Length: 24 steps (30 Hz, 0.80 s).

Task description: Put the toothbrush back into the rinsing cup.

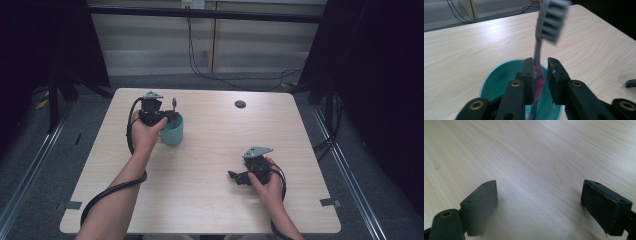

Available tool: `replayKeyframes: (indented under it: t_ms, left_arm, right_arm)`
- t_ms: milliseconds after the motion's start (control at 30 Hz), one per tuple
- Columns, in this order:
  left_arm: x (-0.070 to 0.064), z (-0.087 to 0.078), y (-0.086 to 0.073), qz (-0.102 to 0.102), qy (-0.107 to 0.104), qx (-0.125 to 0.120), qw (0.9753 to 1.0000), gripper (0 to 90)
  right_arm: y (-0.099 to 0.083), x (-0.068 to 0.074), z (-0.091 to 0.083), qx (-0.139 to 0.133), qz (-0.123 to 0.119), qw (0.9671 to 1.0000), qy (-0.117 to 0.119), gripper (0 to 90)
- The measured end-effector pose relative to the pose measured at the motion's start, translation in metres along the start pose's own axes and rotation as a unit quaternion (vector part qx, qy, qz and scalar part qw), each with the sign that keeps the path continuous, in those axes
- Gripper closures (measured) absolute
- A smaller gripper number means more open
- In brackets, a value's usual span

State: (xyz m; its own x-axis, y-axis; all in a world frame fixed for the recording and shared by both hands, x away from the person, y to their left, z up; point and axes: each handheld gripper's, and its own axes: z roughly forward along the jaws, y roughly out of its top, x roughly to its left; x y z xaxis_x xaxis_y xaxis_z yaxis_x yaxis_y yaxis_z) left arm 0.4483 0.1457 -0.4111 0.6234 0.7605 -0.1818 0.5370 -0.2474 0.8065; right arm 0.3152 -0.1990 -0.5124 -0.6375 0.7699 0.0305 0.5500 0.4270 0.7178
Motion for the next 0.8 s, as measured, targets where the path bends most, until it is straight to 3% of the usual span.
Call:
replayKeyframes:
  t_ms: [367,800]
  left_arm:
    - [-0.002,-0.011,-0.002,0.01,0.009,-0.028,0.9995,42.4]
    - [-0.009,-0.033,-0.02,0.01,-0.009,-0.025,0.9996,36.8]
  right_arm:
    - [0.0,0.0,0.0,-0.001,-0.002,1.0,0.001,13.6]
    - [0.0,0.0,0.0,-0.001,-0.003,1.0,0.002,13.6]
